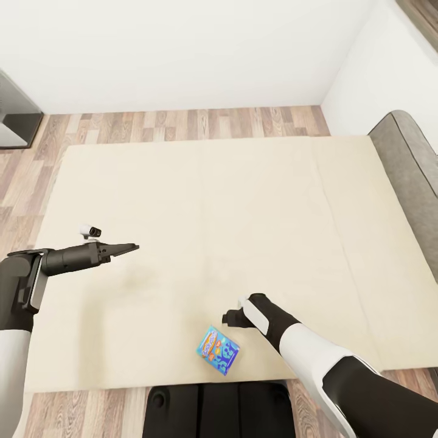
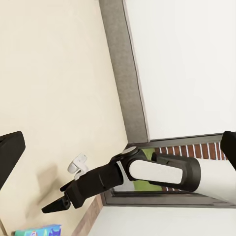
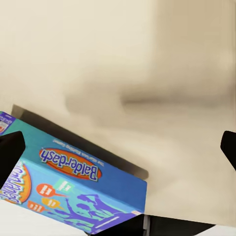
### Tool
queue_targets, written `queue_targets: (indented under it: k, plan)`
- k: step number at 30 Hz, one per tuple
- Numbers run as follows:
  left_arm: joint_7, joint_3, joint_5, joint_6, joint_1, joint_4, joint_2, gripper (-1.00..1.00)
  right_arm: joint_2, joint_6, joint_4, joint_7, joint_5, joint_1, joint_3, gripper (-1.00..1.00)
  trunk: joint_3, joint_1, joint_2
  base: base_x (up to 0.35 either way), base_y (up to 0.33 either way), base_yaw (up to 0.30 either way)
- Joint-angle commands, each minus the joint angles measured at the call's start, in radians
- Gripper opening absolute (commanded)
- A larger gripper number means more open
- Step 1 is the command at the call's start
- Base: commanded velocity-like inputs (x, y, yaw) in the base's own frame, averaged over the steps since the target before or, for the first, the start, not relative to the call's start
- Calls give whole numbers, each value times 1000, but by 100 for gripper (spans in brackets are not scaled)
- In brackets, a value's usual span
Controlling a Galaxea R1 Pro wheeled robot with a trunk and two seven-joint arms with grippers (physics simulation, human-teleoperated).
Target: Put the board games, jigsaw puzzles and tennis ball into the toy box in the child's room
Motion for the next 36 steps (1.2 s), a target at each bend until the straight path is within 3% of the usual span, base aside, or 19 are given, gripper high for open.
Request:
queue_targets:
  k: [1,36]
  plan:
    - [-4,0,-1,11,0,0,0,100,0,2,-1,-8,-11,-1,6,100,0,1,-2,0,0,0]
    - [-4,0,-1,11,0,0,0,100,0,2,-2,-2,-11,-1,6,100,4,1,-2,0,14,0]
